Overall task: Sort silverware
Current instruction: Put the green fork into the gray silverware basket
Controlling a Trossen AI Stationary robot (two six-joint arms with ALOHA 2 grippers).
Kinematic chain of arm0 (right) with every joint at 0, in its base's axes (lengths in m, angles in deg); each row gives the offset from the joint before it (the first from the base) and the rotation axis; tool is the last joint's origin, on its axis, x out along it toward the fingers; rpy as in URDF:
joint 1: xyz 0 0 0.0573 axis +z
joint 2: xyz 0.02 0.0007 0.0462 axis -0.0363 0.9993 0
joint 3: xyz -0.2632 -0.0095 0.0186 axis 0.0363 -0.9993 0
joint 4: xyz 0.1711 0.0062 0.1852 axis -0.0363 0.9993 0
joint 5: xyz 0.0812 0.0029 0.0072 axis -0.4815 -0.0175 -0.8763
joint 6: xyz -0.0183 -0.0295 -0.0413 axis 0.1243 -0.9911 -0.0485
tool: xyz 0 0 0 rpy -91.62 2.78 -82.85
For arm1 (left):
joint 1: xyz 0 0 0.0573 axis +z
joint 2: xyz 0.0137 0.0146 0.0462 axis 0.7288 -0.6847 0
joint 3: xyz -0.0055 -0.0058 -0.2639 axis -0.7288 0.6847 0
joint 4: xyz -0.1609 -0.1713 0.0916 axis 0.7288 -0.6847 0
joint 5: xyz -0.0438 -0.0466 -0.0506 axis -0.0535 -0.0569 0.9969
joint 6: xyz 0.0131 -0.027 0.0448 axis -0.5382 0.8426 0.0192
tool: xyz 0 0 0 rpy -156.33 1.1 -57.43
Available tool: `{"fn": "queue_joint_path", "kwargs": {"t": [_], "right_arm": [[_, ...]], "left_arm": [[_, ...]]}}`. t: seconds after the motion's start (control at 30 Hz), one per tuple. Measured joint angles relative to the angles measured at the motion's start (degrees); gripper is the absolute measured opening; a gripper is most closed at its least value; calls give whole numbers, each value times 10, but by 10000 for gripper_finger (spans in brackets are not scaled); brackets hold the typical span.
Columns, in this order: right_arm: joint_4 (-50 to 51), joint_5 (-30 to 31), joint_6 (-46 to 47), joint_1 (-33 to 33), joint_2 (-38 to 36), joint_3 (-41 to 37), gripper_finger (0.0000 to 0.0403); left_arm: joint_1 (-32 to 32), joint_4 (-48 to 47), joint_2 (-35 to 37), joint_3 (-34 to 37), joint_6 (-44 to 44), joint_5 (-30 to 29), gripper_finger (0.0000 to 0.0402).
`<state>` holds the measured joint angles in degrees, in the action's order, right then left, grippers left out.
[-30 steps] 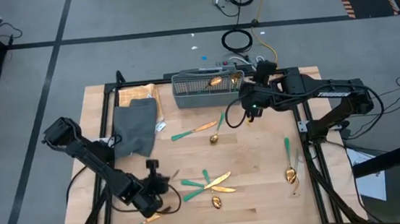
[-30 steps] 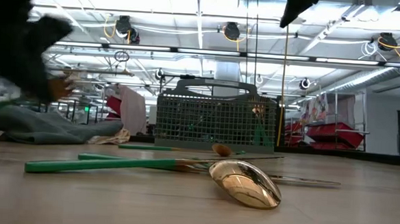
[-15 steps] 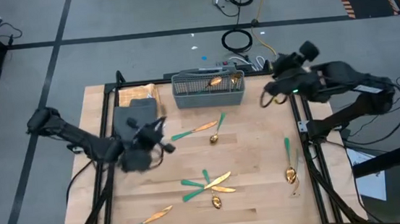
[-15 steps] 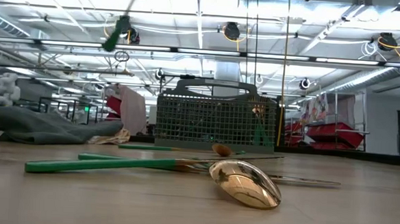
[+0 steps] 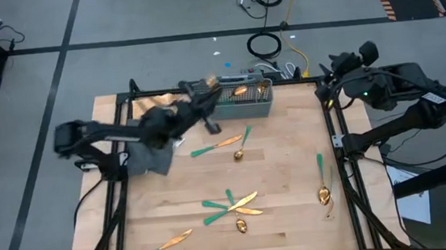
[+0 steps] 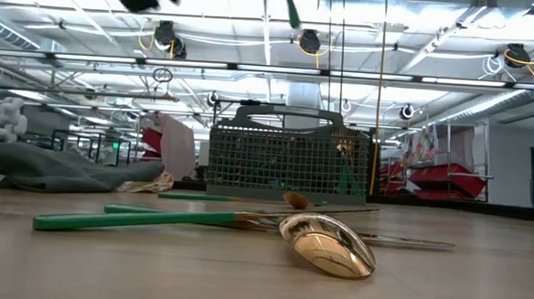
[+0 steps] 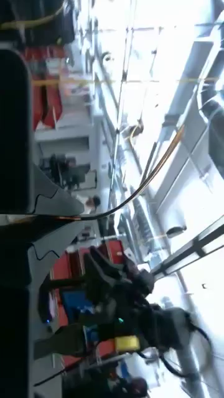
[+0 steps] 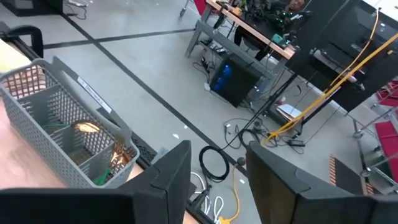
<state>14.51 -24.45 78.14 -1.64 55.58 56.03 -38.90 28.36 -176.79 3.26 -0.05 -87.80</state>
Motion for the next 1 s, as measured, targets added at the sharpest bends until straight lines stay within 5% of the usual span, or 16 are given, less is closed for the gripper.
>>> {"fn": "queue_joint_path", "kwargs": {"t": [0.4, 0.7, 1.0], "right_arm": [[0, 0, -7, 1, -1, 0, 144], [30, -1, 4, 1, -1, 0, 144], [36, -1, 9, 1, -1, 0, 144]], "left_arm": [[55, 63, -265, -232, -41, -7, 4], [55, 63, -388, -346, -68, -166, 4], [41, -33, -445, -434, -94, -247, 4]]}}
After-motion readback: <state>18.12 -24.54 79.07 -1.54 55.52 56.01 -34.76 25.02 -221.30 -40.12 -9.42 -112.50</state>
